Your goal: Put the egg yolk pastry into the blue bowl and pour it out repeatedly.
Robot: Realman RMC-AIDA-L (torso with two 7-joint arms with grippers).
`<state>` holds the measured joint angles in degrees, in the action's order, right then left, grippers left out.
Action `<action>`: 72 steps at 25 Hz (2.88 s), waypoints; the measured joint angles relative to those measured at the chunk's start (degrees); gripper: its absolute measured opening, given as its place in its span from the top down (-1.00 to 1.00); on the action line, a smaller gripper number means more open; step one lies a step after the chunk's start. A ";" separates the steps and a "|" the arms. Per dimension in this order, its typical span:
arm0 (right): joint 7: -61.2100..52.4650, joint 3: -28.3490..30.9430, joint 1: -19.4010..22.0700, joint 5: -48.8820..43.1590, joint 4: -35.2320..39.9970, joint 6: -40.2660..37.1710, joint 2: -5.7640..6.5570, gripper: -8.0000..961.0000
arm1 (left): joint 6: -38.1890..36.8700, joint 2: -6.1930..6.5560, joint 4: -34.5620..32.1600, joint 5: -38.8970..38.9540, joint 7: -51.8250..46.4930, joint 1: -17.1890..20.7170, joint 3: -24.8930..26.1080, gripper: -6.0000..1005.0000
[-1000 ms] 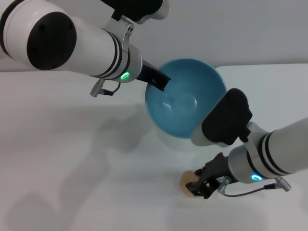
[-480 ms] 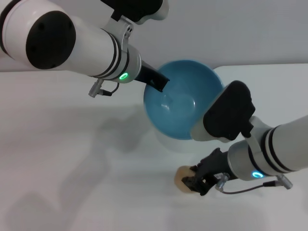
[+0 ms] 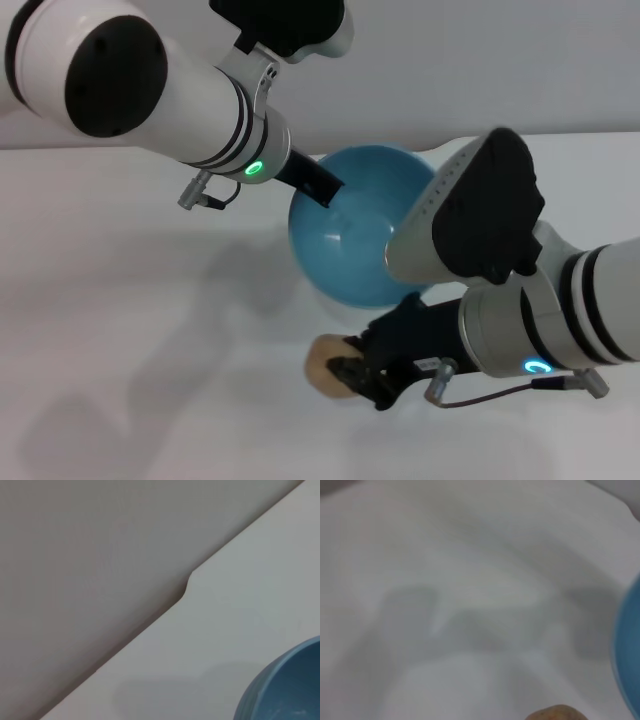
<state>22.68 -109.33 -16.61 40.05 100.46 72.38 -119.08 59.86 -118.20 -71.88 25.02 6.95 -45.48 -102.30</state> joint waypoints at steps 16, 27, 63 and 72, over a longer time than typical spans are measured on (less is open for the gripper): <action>0.37 4.05 0.44 1.47 11.86 4.79 0.15 0.78 | 5.82 -0.23 0.58 -4.60 -0.50 -1.81 -0.71 0.97; 1.50 12.32 2.10 1.28 9.62 6.20 0.13 0.82 | 12.55 -0.54 0.96 -5.38 -0.54 -3.86 -1.47 0.97; 2.79 35.94 7.51 0.87 6.40 1.48 -0.07 -0.26 | -2.52 -0.25 0.86 -0.89 0.00 0.80 -5.17 0.98; 2.44 43.63 10.57 0.17 0.86 1.87 -0.16 -0.25 | -39.75 -0.26 1.34 -0.92 0.01 12.63 -17.21 0.97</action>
<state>25.12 -65.70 -6.04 40.22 101.32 74.25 -119.24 20.10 -118.46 -70.54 24.11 6.96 -32.85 -119.51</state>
